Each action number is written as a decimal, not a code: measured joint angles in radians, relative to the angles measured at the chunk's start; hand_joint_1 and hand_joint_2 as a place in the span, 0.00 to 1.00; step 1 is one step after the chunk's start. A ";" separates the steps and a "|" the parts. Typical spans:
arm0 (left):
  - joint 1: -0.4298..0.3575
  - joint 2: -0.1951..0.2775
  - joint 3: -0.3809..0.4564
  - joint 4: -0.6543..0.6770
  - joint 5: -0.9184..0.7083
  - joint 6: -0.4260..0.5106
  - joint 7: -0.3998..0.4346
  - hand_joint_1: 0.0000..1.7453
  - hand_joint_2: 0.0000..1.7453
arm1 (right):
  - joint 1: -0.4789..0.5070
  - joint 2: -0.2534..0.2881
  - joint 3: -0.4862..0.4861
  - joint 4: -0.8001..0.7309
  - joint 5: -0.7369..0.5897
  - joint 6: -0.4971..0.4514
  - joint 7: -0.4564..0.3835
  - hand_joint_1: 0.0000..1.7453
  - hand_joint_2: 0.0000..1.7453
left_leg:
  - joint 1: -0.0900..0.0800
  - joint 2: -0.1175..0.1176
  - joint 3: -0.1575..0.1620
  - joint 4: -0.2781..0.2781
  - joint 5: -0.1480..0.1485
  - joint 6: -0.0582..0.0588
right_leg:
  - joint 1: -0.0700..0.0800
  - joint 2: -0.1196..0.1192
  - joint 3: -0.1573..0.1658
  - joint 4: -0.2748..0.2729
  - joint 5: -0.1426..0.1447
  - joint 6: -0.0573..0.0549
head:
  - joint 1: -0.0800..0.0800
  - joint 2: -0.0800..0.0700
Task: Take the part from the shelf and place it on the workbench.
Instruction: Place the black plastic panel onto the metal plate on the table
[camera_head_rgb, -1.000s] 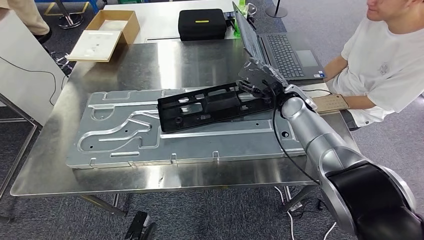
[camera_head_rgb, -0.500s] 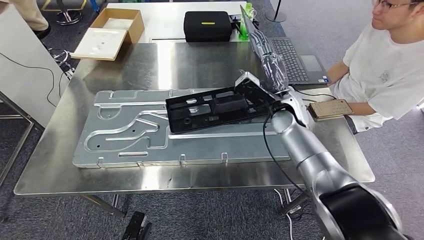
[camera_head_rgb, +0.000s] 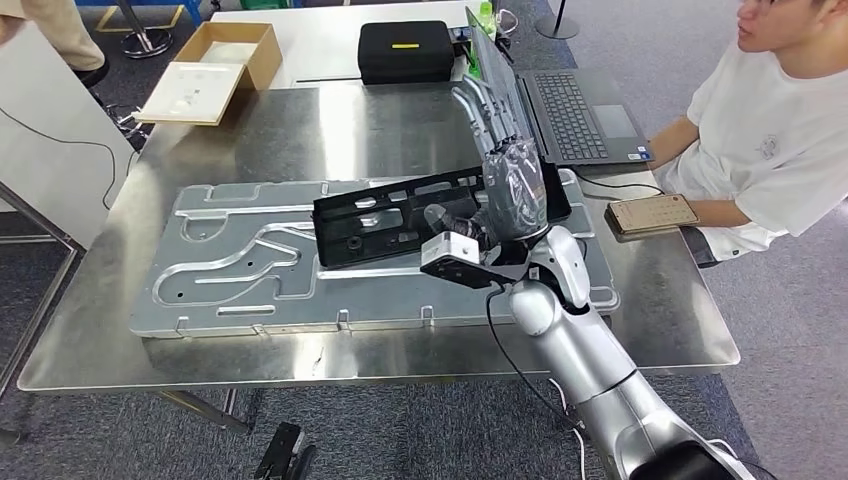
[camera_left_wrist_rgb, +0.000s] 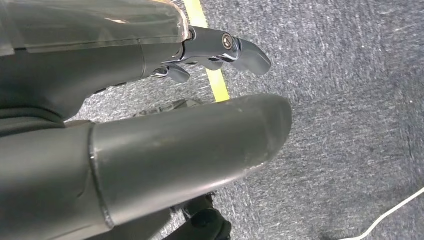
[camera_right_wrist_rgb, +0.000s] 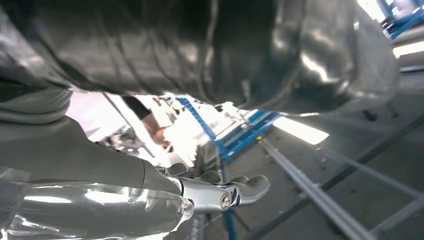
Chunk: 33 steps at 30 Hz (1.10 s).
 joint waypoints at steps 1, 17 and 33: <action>0.002 0.000 0.000 0.000 0.000 0.000 0.000 0.00 0.00 | 0.009 0.000 0.007 -0.006 0.001 -0.002 0.000 0.00 0.00 | 0.000 0.000 -0.022 0.045 -0.012 -0.001 | 0.002 -0.006 0.000 0.001 -0.001 -0.001 | 0.000 0.000; 0.008 -0.002 -0.007 0.000 -0.003 0.000 0.000 0.00 0.00 | 0.064 -0.006 0.040 -0.075 0.002 -0.019 0.000 0.00 0.00 | -0.010 -0.025 0.112 -0.256 0.145 0.060 | 0.003 0.017 -0.110 0.270 -0.143 0.044 | 0.001 0.000; 0.011 -0.006 -0.008 0.000 -0.004 -0.002 0.002 0.00 0.00 | 0.084 -0.014 0.049 -0.105 0.016 -0.023 0.000 0.00 0.00 | 0.000 0.000 -0.034 0.026 0.031 -0.001 | -0.001 -0.021 0.029 -0.016 -0.012 0.001 | -0.007 0.000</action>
